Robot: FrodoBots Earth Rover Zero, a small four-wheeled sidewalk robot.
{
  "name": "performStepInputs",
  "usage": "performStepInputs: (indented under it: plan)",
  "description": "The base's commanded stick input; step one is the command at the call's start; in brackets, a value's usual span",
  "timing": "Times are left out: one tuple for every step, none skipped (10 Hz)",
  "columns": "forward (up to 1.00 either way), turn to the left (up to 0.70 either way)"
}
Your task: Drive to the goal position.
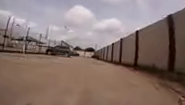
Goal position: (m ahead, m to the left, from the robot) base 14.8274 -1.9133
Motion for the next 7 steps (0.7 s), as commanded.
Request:
performStepInputs:
  plan:
    - [0.7, 0.0]
    - [0.7, 0.0]
    - [0.7, 0.0]
    - [0.7, 0.0]
    - [0.7, 0.0]
    - [0.7, 0.0]
    - [0.7, 0.0]
